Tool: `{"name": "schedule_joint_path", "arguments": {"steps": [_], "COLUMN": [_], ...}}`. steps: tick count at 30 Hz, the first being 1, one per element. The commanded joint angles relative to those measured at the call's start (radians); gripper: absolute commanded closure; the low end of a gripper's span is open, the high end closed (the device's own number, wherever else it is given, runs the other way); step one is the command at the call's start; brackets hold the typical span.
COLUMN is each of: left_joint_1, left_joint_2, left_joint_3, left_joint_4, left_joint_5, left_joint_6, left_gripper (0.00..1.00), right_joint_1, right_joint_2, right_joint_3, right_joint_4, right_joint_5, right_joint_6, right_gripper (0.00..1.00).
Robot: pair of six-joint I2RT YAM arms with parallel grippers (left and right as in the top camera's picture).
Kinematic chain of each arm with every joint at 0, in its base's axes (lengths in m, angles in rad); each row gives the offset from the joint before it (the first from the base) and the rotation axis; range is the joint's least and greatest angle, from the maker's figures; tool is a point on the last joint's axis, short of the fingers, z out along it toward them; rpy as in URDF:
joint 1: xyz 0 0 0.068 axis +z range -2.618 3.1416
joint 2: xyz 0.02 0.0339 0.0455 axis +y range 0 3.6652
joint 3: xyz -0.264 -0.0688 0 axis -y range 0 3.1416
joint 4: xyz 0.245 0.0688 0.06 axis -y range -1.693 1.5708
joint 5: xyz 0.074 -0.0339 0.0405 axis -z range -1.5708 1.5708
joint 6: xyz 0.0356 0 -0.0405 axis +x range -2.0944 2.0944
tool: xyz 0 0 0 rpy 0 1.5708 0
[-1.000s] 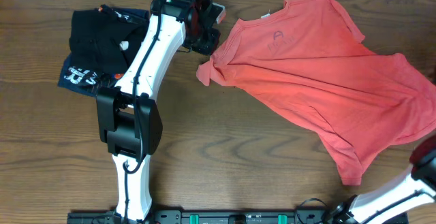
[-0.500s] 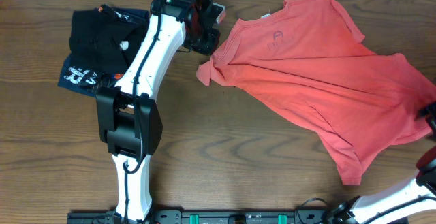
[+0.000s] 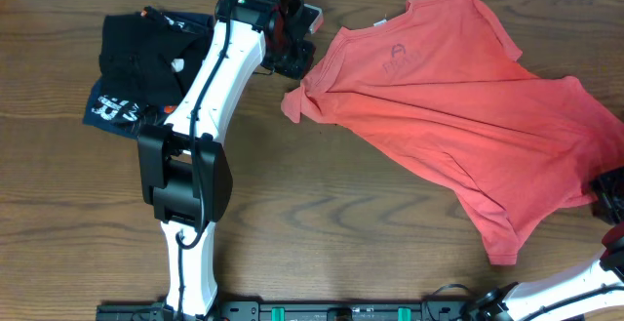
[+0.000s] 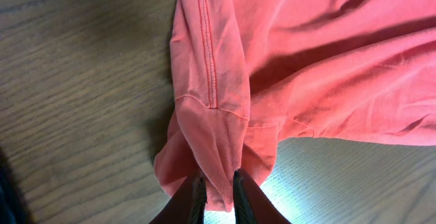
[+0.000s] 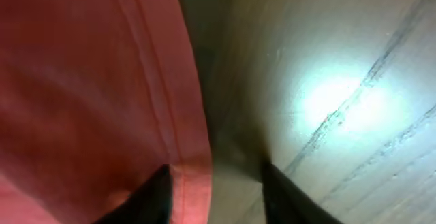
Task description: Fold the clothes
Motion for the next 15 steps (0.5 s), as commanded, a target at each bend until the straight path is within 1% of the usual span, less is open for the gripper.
{"name": "schedule_joint_path", "arguments": {"steps": [1, 2, 3, 4, 7, 9, 15], "left_joint_1": [0.004, 0.004, 0.004, 0.004, 0.004, 0.004, 0.004], "left_joint_2": [-0.03, -0.03, -0.03, -0.03, -0.03, -0.03, -0.03], "left_joint_3": [0.023, 0.023, 0.023, 0.023, 0.023, 0.023, 0.023], "left_joint_4": [-0.002, 0.0, 0.001, 0.002, 0.002, 0.002, 0.003], "left_joint_5": [0.016, 0.016, 0.016, 0.016, 0.016, 0.016, 0.016], "left_joint_6": [-0.006, -0.006, -0.006, -0.005, -0.005, -0.005, -0.005], "left_gripper": [0.83, 0.83, 0.83, 0.83, 0.83, 0.83, 0.83], "right_joint_1": [0.002, 0.002, 0.002, 0.002, -0.002, -0.01, -0.032], "right_joint_2": [-0.004, -0.004, -0.004, -0.004, -0.005, -0.005, -0.006], "right_joint_3": [-0.014, -0.014, -0.014, -0.014, -0.003, 0.038, 0.263], "right_joint_4": [0.023, 0.038, 0.049, 0.057, 0.065, 0.053, -0.005], "right_joint_5": [-0.036, -0.051, -0.074, -0.094, -0.061, 0.004, 0.061], "right_joint_6": [0.006, 0.007, 0.006, 0.002, 0.008, 0.032, 0.014], "right_gripper": [0.73, 0.84, 0.92, 0.98, 0.99, 0.99, 0.99]}}
